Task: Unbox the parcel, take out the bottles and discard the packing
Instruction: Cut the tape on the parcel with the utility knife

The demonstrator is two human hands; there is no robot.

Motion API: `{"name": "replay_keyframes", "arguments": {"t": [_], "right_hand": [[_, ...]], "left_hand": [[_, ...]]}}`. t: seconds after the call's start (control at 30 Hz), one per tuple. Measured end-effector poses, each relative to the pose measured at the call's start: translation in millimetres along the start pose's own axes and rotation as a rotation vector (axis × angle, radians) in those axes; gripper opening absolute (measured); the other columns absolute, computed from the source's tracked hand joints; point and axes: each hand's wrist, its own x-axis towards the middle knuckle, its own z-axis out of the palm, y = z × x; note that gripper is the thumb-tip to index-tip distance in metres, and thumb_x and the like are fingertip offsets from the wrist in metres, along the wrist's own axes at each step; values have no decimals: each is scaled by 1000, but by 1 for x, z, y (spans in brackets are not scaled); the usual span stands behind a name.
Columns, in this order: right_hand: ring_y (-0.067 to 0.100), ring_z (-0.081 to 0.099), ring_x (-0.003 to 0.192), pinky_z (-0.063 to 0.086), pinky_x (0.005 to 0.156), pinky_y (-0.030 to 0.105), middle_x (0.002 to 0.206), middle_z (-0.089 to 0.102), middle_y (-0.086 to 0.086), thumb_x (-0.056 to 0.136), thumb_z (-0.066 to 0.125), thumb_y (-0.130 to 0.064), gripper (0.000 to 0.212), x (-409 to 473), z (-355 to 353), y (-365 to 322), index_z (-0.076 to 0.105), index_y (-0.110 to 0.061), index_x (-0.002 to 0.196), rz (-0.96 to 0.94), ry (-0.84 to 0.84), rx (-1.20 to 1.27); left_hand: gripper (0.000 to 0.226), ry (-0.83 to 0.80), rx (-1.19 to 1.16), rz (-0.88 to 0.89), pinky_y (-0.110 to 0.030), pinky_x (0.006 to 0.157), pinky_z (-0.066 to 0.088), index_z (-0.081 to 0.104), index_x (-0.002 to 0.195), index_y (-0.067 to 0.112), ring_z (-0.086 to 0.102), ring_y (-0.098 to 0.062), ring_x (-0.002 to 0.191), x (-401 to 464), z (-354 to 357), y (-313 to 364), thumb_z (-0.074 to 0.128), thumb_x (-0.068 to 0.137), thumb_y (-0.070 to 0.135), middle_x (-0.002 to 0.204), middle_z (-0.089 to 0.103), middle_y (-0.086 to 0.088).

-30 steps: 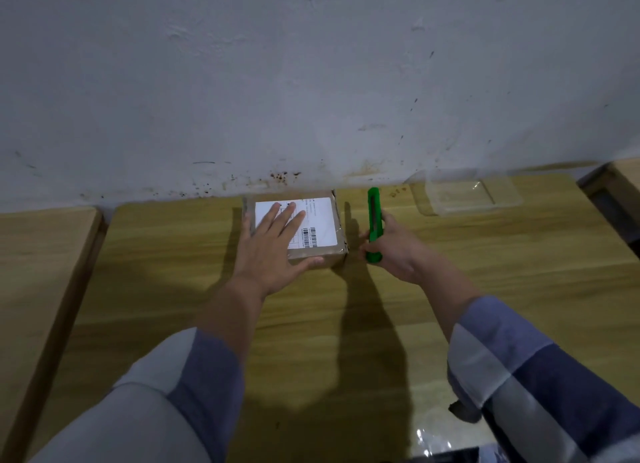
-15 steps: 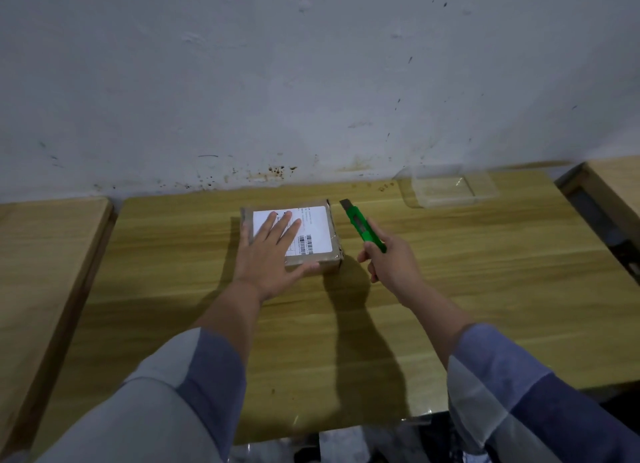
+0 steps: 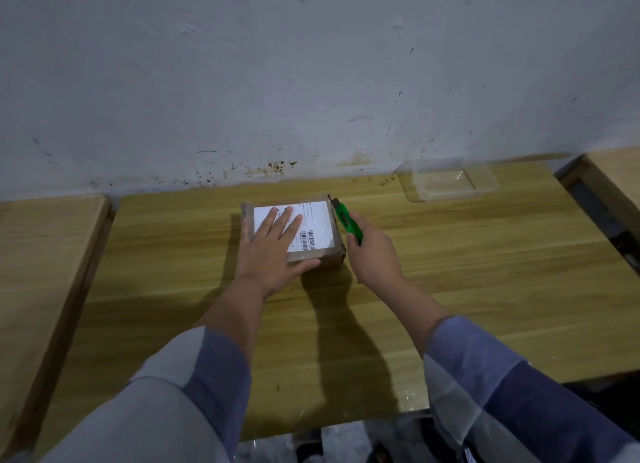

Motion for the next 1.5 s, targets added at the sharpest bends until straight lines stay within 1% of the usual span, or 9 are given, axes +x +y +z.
{"name": "replay_keyframes", "arguments": {"t": [0.13,0.37,0.6,0.77,0.9,1.03,1.17,1.33,1.5], "right_hand": [[30,65,90,55,67,39,113,66,12,97,41,-19,49,0,0,-3,33,-28,144,-5,-6,2],[29,65,90,57,67,40,115,65,11,97,40,-19,49,5,1,-8,32,-29,144,28,-27,16],[28,64,97,49,67,31,122,63,12,95,42,-16,49,-7,-1,-3,36,-25,143,10,-45,-16],[25,62,83,43,58,25,116,66,11,93,43,-16,49,-15,-4,6,41,-28,141,1,-52,-43],[29,65,91,53,71,36,115,67,10,92,44,-18,48,-23,-9,10,43,-29,139,7,-56,-33],[27,64,81,47,61,31,108,68,9,92,43,-16,49,-34,-11,15,43,-28,139,-5,-67,-18],[23,58,74,45,61,32,103,69,12,91,43,-16,50,-42,-11,19,42,-29,139,-7,-66,-5],[30,65,77,53,64,38,97,70,14,91,43,-17,50,-54,-12,22,41,-29,139,-29,-55,-20],[27,64,75,50,61,33,94,70,11,91,44,-18,49,-65,-11,24,40,-29,139,-49,-27,-38]], "left_hand": [[96,12,-13,4,-54,116,-7,2,152,32,-8,-13,148,-1,1,-1,13,72,84,161,-2,9],[93,10,-4,12,-54,115,-9,0,152,32,-10,-13,148,0,1,-1,16,75,83,161,-4,9],[96,16,0,-7,-54,115,-8,2,152,33,-8,-13,148,1,2,0,12,71,85,161,-2,9],[101,11,12,-14,-54,116,-5,2,152,33,-7,-13,148,3,2,-1,10,68,88,161,-1,9],[101,14,10,-12,-54,116,-3,3,152,33,-5,-14,149,4,3,-1,10,67,88,162,0,9],[102,15,17,-10,-55,117,-1,3,152,32,-3,-15,149,4,2,-2,7,67,87,162,1,7],[101,14,14,-15,-55,117,-1,4,152,32,-3,-15,149,4,3,0,9,67,87,162,2,7],[102,22,14,-18,-55,117,0,6,152,32,-1,-15,149,1,2,1,9,67,87,162,4,8],[102,12,15,-21,-54,117,-1,5,152,33,-2,-14,149,0,1,2,8,66,88,162,2,9]]}}
